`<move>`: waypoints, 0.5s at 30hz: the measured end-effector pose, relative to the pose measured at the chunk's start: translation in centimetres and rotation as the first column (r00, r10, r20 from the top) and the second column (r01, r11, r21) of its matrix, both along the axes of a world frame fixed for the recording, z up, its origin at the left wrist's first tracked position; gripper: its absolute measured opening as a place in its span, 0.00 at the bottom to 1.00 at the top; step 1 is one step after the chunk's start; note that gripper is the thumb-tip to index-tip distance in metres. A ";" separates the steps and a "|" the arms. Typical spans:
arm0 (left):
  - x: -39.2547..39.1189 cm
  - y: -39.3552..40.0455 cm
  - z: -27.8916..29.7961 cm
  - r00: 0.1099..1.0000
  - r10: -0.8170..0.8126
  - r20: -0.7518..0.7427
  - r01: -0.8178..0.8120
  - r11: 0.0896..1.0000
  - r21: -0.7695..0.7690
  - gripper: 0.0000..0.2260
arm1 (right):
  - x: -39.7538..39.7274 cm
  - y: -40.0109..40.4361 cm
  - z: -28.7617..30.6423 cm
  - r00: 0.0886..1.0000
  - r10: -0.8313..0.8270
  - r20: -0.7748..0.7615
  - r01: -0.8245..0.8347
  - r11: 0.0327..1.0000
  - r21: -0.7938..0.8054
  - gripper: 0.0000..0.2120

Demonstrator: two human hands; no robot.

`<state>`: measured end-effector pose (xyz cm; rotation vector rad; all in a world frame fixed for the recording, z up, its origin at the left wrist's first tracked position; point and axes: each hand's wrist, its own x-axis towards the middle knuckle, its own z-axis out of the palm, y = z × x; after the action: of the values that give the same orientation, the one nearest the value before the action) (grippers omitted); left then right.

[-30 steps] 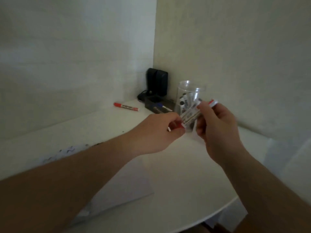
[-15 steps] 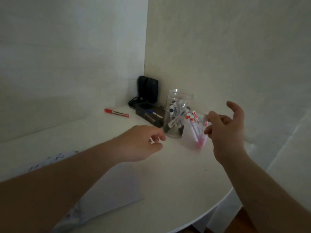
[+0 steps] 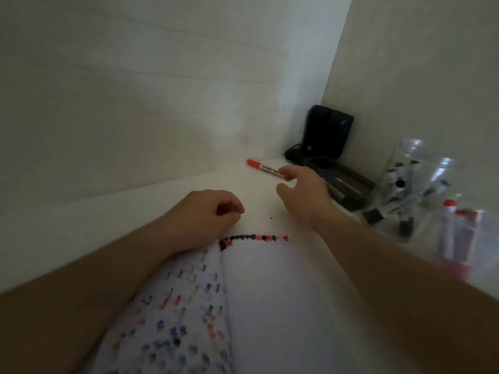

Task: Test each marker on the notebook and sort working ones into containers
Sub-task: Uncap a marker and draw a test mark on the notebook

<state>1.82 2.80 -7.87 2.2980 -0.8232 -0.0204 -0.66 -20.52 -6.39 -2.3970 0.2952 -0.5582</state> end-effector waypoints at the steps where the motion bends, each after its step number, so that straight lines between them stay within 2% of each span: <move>1: 0.3 0.2 -0.6 1.000 0.024 -0.015 -0.024 0.998 -0.055 0.05 | 1.8 -0.4 -0.2 0.999 -0.020 -0.043 0.017 0.998 -0.058 0.23; 3: 0.8 0.2 -1.2 0.999 0.037 -0.034 -0.041 0.991 -0.125 0.05 | 5.0 -1.1 -0.8 0.985 -0.074 -0.158 0.054 0.990 -0.129 0.28; 5: 0.9 0.2 -1.2 0.999 0.016 -0.039 -0.021 0.993 -0.112 0.06 | 7.0 -1.2 -1.6 0.961 -0.134 -0.241 0.086 0.977 -0.196 0.28; 8: 0.9 0.2 -1.2 1.000 0.007 -0.014 -0.008 0.997 -0.077 0.07 | 8.2 -0.9 -2.2 0.972 -0.168 -0.164 0.129 0.966 -0.222 0.21; 12: 1.0 0.2 -1.2 1.000 0.029 0.011 -0.028 0.998 -0.065 0.07 | 6.0 -0.5 -1.5 0.986 -0.068 -0.155 0.069 0.998 -0.001 0.09; 15: 0.9 0.3 -1.5 0.996 0.073 0.044 -0.068 0.993 -0.092 0.18 | 1.9 0.5 0.0 0.995 0.031 -0.092 -0.017 0.989 0.146 0.05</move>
<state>2.70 3.06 -9.40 2.2477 -0.7505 0.1007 1.21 -20.00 -6.41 -2.2862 0.3360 -0.3991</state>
